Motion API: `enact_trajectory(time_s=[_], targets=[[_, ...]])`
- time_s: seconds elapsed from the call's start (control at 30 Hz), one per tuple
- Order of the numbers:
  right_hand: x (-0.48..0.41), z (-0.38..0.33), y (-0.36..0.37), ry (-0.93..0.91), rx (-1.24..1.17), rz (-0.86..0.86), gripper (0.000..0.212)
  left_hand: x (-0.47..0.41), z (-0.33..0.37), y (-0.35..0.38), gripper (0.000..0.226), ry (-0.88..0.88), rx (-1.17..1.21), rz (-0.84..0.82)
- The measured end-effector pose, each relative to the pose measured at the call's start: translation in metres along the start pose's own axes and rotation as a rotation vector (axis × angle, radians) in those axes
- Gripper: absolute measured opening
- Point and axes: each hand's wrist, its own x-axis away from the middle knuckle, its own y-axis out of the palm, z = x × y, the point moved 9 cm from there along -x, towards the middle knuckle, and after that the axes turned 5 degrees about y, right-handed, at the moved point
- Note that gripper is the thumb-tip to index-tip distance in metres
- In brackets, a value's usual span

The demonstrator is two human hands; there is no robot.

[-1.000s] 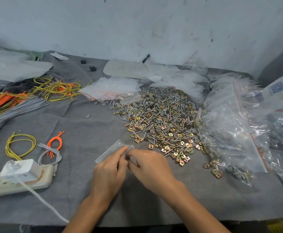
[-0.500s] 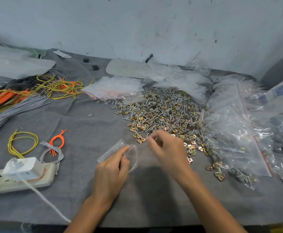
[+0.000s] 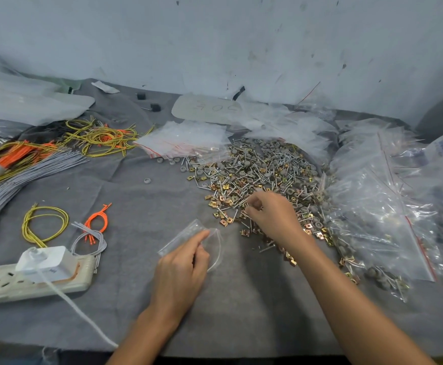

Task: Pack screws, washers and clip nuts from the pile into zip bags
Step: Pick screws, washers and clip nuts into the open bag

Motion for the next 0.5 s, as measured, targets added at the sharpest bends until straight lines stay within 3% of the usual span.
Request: enact_trajectory(time_s=[0.13, 0.23, 0.3, 0.5], targets=[[0.047, -0.013, -0.004, -0.018, -0.53, -0.107, 0.012, 0.0, 0.0, 0.001, 0.045, 0.002, -0.008, 0.0], [0.082, -0.031, 0.005, -0.072, -0.678, -0.16, 0.012, 0.0, -0.001, 0.003, 0.045, 0.012, -0.02, -0.007], [0.096, -0.039, 0.015, -0.082, -0.671, -0.157, 0.014, 0.001, 0.0, 0.004, 0.045, 0.03, -0.032, -0.017], [0.109, -0.062, 0.031, -0.187, -0.339, -0.066, 0.015, 0.003, -0.001, 0.006, 0.045, 0.038, -0.062, -0.039]])
